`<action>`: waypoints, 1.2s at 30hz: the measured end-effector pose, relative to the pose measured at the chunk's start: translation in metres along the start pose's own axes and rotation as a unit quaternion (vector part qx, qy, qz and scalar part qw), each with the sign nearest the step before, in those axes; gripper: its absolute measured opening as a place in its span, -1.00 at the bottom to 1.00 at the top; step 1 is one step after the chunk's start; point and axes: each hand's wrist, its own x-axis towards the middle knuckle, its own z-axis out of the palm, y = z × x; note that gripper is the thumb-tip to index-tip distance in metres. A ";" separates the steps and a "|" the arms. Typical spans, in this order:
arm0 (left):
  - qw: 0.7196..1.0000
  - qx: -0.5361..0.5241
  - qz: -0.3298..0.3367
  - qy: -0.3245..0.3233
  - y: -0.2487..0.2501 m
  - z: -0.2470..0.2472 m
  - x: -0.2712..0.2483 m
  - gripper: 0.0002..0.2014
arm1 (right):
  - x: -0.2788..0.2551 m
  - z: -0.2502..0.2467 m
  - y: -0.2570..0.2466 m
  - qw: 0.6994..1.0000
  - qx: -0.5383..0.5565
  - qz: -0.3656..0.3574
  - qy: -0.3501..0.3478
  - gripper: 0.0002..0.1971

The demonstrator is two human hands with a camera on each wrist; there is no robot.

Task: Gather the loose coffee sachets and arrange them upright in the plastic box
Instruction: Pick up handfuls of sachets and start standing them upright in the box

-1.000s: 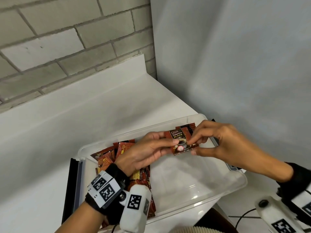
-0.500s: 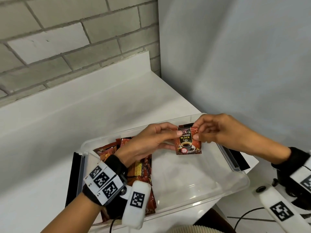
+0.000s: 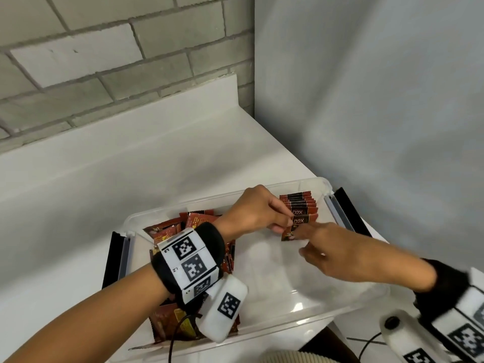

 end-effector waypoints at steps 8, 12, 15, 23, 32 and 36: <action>0.993 0.117 0.028 0.022 0.006 -0.003 -0.004 -0.80 | 0.018 0.014 -0.012 0.994 -0.073 0.067 -0.047 -0.55; 0.968 0.219 0.113 0.042 0.017 -0.007 -0.010 -0.80 | 0.022 0.016 -0.012 0.993 -0.077 0.078 -0.037 -0.58; 0.942 0.296 0.154 -0.032 0.022 -0.004 -0.010 -0.57 | 0.023 0.014 -0.014 0.993 -0.084 0.078 -0.025 -0.62; 0.890 0.419 0.109 -0.143 0.012 0.006 -0.003 -0.33 | 0.025 0.009 -0.012 0.994 -0.021 0.111 0.010 -0.66; 0.889 0.427 0.081 -0.144 0.015 0.007 -0.008 -0.33 | 0.023 0.007 -0.015 0.992 -0.030 0.119 0.007 -0.70; 0.894 0.418 0.076 -0.140 0.017 0.008 -0.011 -0.37 | 0.022 0.007 -0.016 0.992 -0.037 0.122 0.014 -0.72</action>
